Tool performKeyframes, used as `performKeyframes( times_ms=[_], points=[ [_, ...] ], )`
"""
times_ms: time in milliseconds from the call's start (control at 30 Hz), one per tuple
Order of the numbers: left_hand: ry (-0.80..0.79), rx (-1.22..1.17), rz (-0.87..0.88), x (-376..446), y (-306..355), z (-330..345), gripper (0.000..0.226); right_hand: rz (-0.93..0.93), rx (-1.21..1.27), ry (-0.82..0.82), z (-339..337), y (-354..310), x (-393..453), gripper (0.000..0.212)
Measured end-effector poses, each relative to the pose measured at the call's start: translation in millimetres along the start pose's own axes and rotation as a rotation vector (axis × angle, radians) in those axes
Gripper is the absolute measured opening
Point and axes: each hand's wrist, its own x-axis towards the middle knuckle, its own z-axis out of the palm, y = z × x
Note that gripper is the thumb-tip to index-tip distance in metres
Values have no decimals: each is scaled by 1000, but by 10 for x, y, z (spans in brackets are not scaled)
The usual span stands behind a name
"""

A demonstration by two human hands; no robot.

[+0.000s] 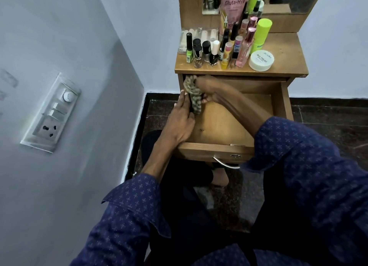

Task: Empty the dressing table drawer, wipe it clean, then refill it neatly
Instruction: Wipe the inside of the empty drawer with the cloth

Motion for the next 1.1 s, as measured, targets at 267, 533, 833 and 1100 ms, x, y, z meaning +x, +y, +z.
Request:
performKeyframes(
  times_ms=[267, 533, 833, 1100],
  points=[
    [2, 3, -5, 17, 1, -5, 71, -35, -231, 23, 74, 62, 22, 31],
    [68, -179, -27, 33, 1, 3, 57, -83, -317, 80, 130, 81, 62, 24],
    [84, -392, -141, -10, 32, 5, 77, -80, -532, -306, 346, 553, -621, 19],
    [90, -456, -131, -20, 55, -31, 74, -103, -443, -174, 119, 113, -313, 27]
  ],
)
